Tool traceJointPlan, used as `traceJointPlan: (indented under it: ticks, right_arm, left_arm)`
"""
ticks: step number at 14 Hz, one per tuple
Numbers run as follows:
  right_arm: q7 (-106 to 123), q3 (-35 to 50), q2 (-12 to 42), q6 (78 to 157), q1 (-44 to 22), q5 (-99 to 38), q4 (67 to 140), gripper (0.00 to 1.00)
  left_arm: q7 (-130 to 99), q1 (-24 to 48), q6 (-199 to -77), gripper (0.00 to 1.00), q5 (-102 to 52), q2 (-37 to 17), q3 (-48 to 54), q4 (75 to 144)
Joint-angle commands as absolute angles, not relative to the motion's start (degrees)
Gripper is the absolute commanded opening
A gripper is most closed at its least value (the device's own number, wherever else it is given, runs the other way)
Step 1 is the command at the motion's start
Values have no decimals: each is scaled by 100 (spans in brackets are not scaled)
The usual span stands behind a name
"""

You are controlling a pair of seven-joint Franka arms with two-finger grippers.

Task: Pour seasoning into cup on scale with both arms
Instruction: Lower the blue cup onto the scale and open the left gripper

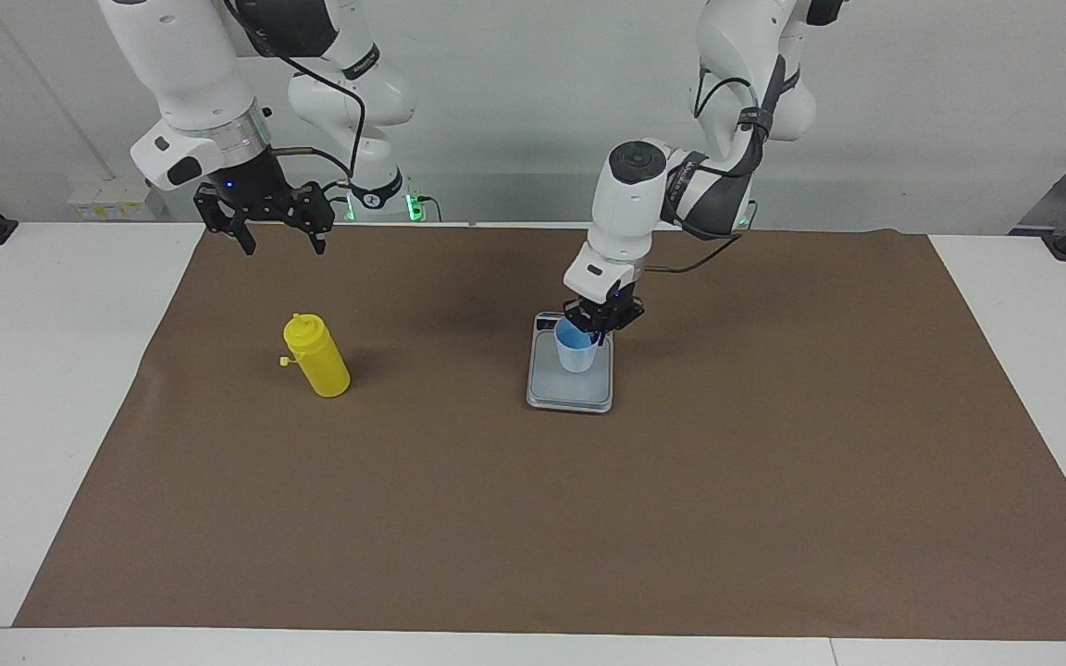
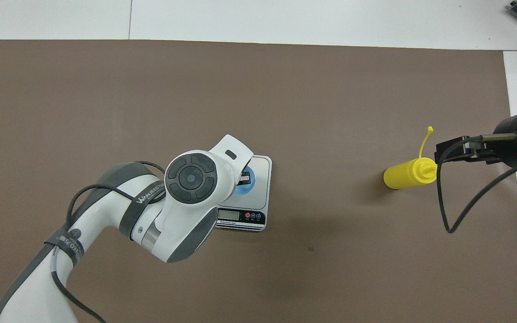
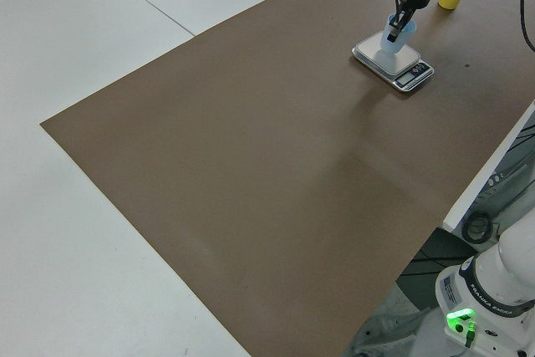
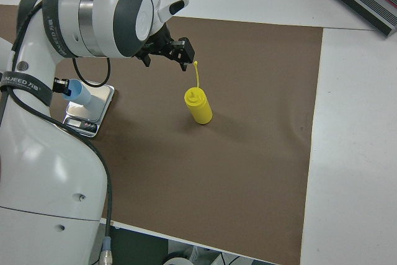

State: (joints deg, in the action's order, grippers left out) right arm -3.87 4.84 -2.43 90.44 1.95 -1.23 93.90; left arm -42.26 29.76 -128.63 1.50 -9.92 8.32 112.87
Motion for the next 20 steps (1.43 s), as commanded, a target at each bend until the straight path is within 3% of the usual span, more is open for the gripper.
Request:
traceJointPlan:
  ticks: [1,2,3,4,5,8,12,20]
  right_arm:
    - [-237,510,-369,9070,264,-176,9527,100]
    - [-237,510,-369,9070,264,-176,9527,100]
    - [-237,510,-369,9070,264,-176,9527,100]
    - [-237,510,-369,9070,272,-176,9527,100]
    - [-237,510,-369,9070,272,-176,9527,100]
    - [-237,510,-369,9070,272,-176,9527,100]
    - [-237,510,-369,9070,272,-176,9527,100]
    - [-237,510,-369,9070,264,-176,9527,100]
  left_arm:
    - [-4368,3085,-13069,19,281,-1002,747,11364]
    - [-4368,3085,-13087,24,281,-1002,738,11356]
    - [-4368,3076,-13096,52,281,-1011,738,11364]
    - [-4351,3067,-13096,94,290,-1011,738,11356]
    - [-4351,3050,-13043,100,290,-1002,730,11303]
    - [-4307,2893,-12781,100,378,-880,677,11215]
    - [-3518,2313,-11911,100,439,-590,686,10846]
    - [-1269,960,-10794,100,230,289,668,10846]
